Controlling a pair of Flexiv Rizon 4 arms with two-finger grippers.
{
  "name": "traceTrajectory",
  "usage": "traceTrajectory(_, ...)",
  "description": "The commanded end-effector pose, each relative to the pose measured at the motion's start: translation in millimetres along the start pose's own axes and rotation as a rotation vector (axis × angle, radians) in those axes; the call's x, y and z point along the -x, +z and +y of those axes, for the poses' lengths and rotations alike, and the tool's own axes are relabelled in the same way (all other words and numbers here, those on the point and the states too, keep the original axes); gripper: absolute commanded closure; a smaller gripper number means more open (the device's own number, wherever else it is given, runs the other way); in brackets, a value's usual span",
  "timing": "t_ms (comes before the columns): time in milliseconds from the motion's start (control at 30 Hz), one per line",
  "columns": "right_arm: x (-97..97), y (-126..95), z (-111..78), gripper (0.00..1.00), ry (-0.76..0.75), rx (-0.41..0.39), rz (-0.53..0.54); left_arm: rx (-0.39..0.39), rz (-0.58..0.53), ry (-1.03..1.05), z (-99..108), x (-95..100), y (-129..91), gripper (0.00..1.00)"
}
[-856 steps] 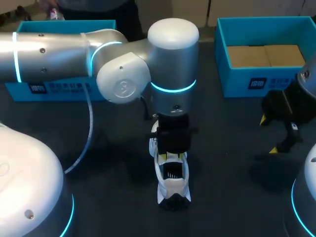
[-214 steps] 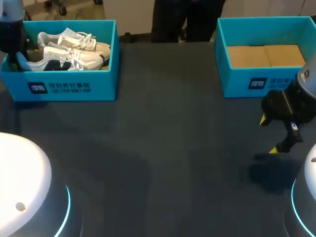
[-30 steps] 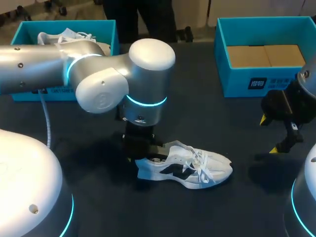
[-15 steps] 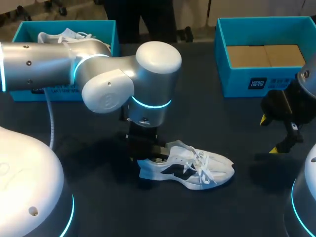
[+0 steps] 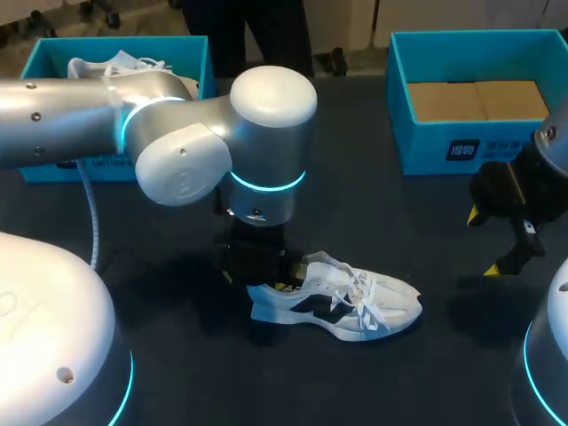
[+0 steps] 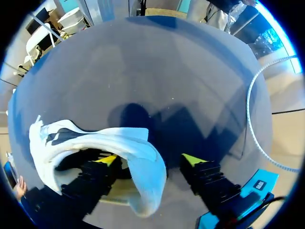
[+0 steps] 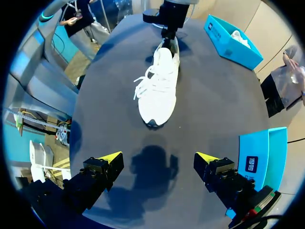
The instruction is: Take the shoe out of the shoebox, open the shoe tongue, remove and reinsert the insole, then place the shoe into the shoebox
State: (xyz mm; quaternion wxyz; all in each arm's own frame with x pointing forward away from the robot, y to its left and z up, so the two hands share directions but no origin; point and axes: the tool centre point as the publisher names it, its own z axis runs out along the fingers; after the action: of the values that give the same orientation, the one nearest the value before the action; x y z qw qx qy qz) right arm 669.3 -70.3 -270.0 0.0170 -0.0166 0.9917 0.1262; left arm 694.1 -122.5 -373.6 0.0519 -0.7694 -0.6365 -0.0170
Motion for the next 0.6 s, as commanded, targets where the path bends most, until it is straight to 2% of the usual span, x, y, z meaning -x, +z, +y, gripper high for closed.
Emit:
traceTrajectory(33,-0.5,1,-0.2,0.00,-0.001,-0.001,-0.001,0.004,-0.080,-0.033,-14,-21.9,-27,0.00)
traceTrajectory(200,-0.5,1,-0.2,0.00,-0.001,-0.001,-0.001,-0.088,-0.251,-0.171,-21,-38.3,-37,0.00)
traceTrajectory(233,-0.5,1,-0.2,0.00,-0.001,-0.001,-0.001,-0.048,-0.254,-0.182,-25,-41.3,-41,0.00)
traceTrajectory(600,-0.5,1,-0.2,0.00,-0.001,-0.001,-0.001,-0.048,-0.254,-0.182,-25,-41.3,-41,0.00)
